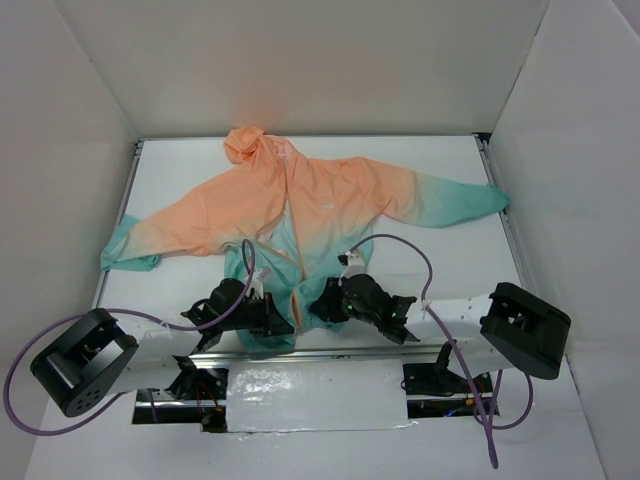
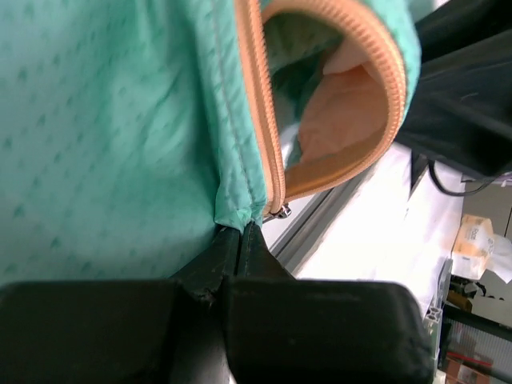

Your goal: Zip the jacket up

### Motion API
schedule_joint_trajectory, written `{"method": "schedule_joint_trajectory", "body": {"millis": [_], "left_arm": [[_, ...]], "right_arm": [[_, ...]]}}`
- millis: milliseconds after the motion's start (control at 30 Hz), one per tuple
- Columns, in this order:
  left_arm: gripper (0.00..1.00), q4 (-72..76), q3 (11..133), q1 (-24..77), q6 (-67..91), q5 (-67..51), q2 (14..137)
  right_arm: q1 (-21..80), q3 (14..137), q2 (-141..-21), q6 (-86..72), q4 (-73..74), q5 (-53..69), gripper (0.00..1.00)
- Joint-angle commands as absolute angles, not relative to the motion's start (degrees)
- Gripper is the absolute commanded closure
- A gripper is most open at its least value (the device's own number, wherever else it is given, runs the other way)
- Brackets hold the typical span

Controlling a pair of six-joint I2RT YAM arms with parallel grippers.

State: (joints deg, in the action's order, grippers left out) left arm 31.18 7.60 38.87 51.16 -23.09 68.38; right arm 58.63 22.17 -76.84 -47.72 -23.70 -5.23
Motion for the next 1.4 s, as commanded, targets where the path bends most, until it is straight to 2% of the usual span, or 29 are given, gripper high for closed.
{"method": "schedule_joint_trajectory", "body": {"millis": [0, 133, 333, 567, 1000, 1367], "left_arm": [[1.00, 29.88, 7.12, 39.29, 49.57, -24.52, 67.41], [1.00, 28.92, 7.99, 39.20, 49.83, -23.91, 66.18], [1.00, 29.00, 9.84, 39.20, 50.10, -24.26, 66.44], [1.00, 29.53, 10.63, 39.29, 50.71, -25.49, 65.74], [1.00, 25.93, 11.51, 39.37, 50.54, -26.19, 59.33], [1.00, 29.18, 11.07, 39.46, 51.68, -27.07, 61.00]], "right_arm": [[58.18, 23.03, -74.18, -44.65, -24.17, -5.46, 0.66], [58.27, 21.97, -72.86, -44.56, -25.75, -0.89, 0.57], [60.46, 20.22, -70.15, -45.44, -26.90, 2.28, 0.57], [67.32, 20.22, -67.67, -48.77, -23.73, 0.97, 0.47], [69.26, 17.31, -74.44, -57.57, -29.00, -2.02, 0.48], [69.35, 17.93, -75.32, -61.52, -31.38, -3.86, 0.47]]}}
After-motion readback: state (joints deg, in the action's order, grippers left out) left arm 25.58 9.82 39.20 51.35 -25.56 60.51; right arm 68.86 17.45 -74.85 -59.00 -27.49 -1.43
